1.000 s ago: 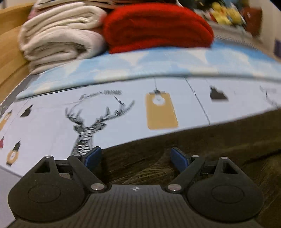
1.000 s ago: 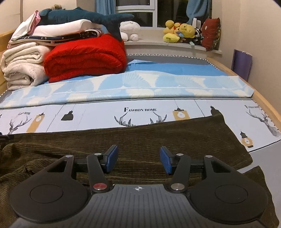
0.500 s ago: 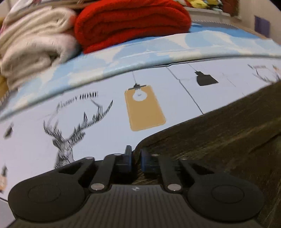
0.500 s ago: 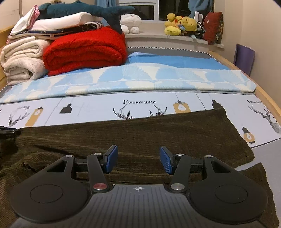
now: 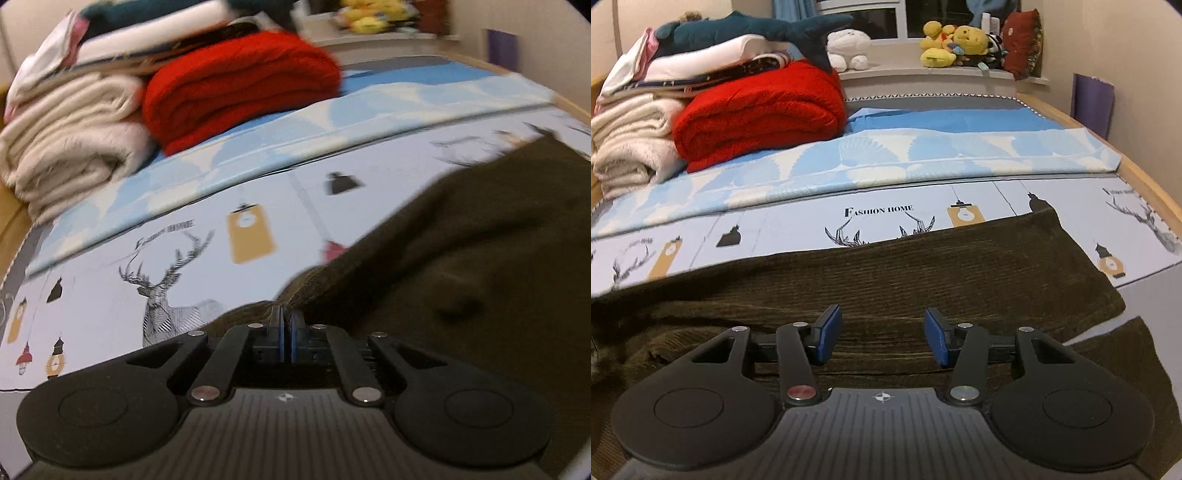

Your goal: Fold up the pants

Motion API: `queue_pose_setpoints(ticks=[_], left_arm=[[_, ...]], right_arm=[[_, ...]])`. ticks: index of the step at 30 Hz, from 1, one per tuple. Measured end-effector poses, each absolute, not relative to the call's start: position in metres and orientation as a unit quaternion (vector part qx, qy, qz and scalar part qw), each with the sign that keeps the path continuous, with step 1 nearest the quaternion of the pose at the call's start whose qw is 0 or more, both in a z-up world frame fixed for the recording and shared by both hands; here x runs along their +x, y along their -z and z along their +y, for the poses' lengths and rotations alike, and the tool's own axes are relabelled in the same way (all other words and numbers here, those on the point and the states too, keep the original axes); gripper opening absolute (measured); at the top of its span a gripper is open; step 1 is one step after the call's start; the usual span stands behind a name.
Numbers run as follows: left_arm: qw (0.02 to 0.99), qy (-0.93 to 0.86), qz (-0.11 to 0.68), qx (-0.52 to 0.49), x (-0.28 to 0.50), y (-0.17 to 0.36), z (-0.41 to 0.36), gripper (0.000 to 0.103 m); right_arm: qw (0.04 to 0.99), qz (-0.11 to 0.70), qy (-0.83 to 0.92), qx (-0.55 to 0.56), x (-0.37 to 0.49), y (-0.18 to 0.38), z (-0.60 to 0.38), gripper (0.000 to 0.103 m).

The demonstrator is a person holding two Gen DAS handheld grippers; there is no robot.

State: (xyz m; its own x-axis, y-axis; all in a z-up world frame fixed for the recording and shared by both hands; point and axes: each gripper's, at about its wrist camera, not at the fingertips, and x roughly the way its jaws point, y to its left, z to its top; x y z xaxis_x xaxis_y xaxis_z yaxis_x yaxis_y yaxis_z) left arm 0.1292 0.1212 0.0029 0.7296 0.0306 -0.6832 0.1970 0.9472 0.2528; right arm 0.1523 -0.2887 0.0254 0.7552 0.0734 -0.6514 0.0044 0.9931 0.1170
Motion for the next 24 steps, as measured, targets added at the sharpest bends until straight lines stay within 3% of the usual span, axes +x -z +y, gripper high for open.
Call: queue_pose_setpoints(ticks=[5, 9, 11, 13, 14, 21, 24], left_arm=[[0.915, 0.080, 0.387, 0.085, 0.051, -0.004, 0.115, 0.002], [0.894, 0.075, 0.441, -0.002, 0.038, 0.010, 0.132, 0.002], [0.894, 0.063, 0.436, -0.082, 0.035, 0.007, 0.154, 0.007], [0.882, 0.043, 0.438, -0.168, 0.033, 0.010, 0.180, 0.035], [0.871, 0.033, 0.445, -0.207, 0.032, 0.014, 0.192, 0.039], [0.771, 0.004, 0.545, -0.330, 0.047, 0.065, 0.225, 0.042], [0.765, -0.009, 0.538, -0.354, 0.054, 0.071, 0.230, 0.054]], right_arm=[[0.931, 0.355, -0.011, 0.084, 0.145, -0.026, -0.297, 0.049], [0.925, 0.368, -0.009, 0.094, 0.141, -0.022, -0.299, 0.049], [0.923, 0.372, -0.007, 0.095, 0.139, -0.021, -0.300, 0.049], [0.923, 0.372, -0.006, 0.096, 0.137, -0.021, -0.301, 0.049], [0.923, 0.373, -0.005, 0.096, 0.137, -0.021, -0.301, 0.049], [0.920, 0.377, 0.001, 0.105, 0.136, -0.018, -0.307, 0.049], [0.921, 0.375, 0.005, 0.106, 0.139, -0.017, -0.309, 0.049]])
